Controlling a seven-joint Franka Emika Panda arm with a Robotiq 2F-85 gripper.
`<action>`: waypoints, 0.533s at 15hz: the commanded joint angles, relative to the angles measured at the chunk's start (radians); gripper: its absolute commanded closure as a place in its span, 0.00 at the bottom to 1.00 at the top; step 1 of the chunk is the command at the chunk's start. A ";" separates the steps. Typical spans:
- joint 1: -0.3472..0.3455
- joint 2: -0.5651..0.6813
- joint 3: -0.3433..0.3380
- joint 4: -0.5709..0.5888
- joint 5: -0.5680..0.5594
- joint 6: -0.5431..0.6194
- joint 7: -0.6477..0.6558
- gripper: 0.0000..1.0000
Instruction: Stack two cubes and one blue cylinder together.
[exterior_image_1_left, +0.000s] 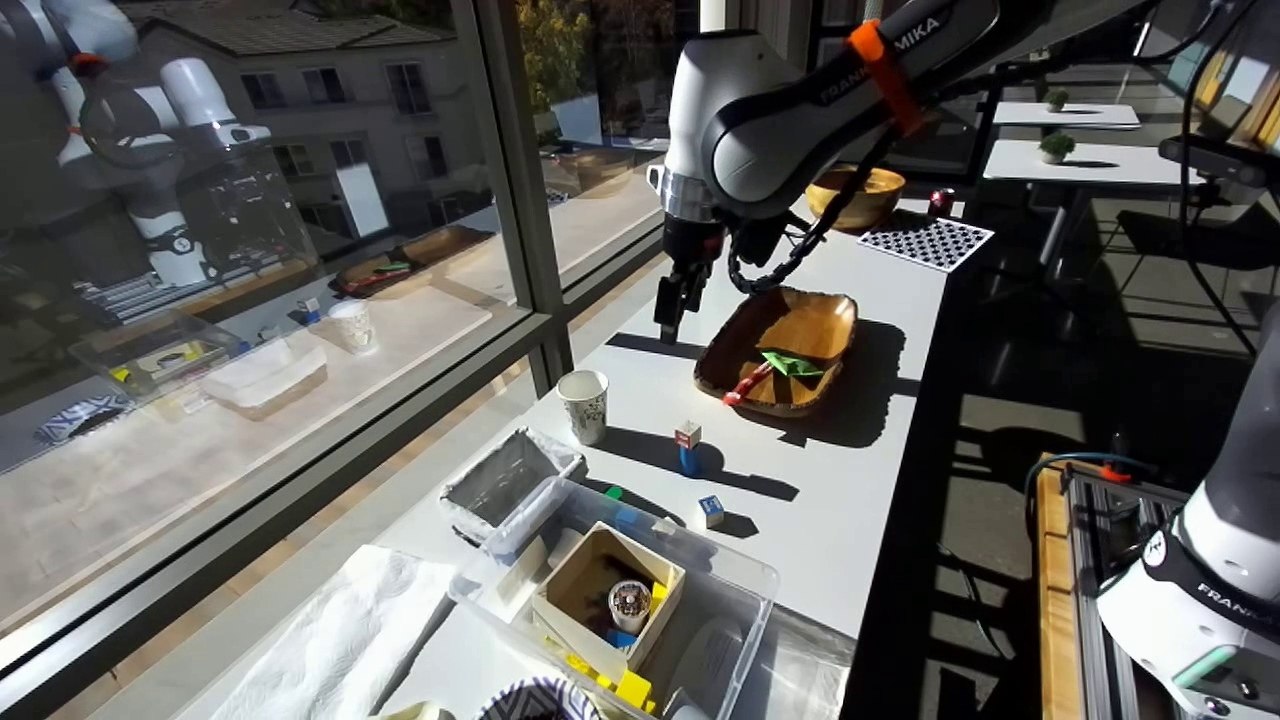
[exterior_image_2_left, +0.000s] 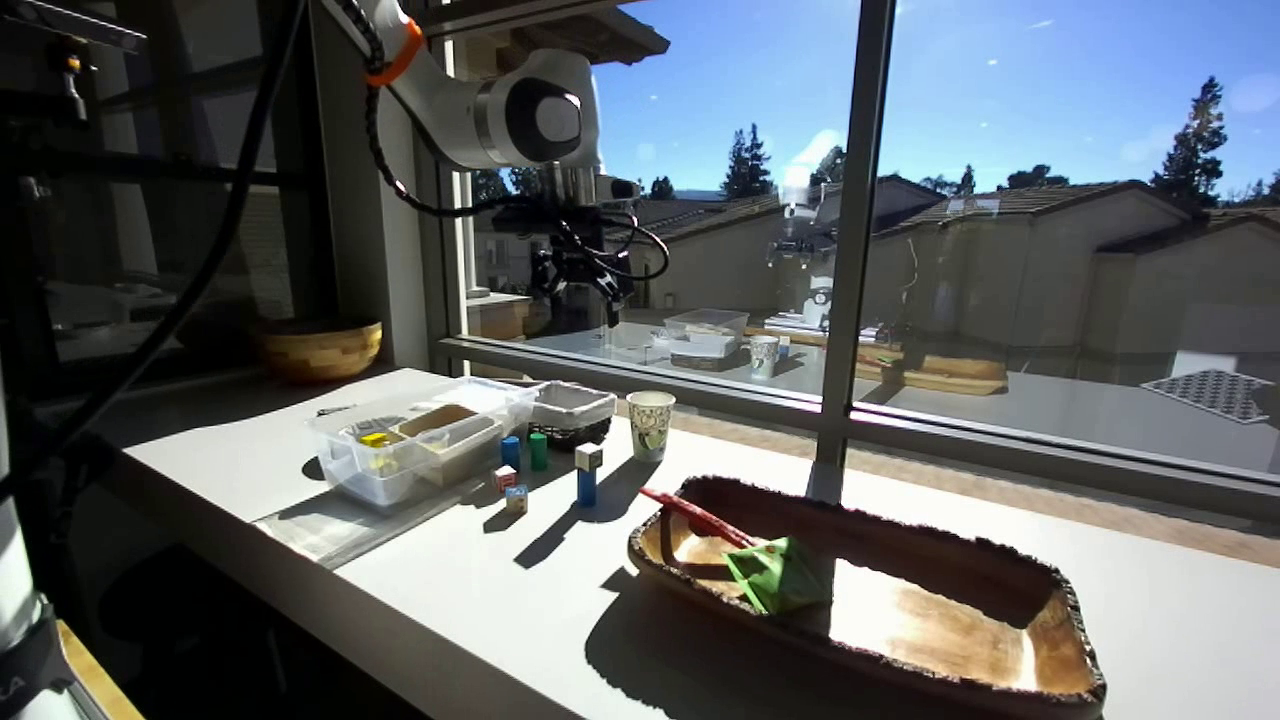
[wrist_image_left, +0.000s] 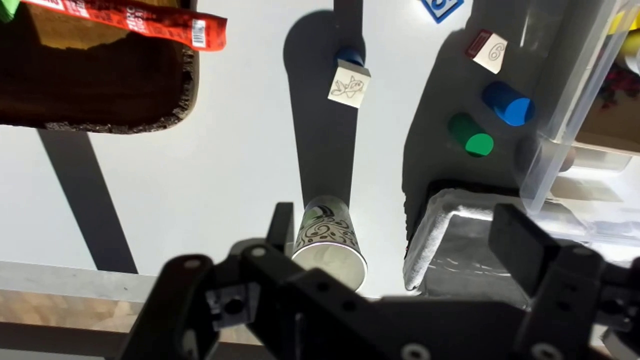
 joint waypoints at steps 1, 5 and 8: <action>-0.002 0.000 0.002 0.002 -0.001 -0.002 0.001 0.00; -0.002 -0.002 0.002 0.003 -0.002 -0.002 0.001 0.00; 0.002 0.047 -0.007 0.010 -0.034 -0.037 0.163 0.00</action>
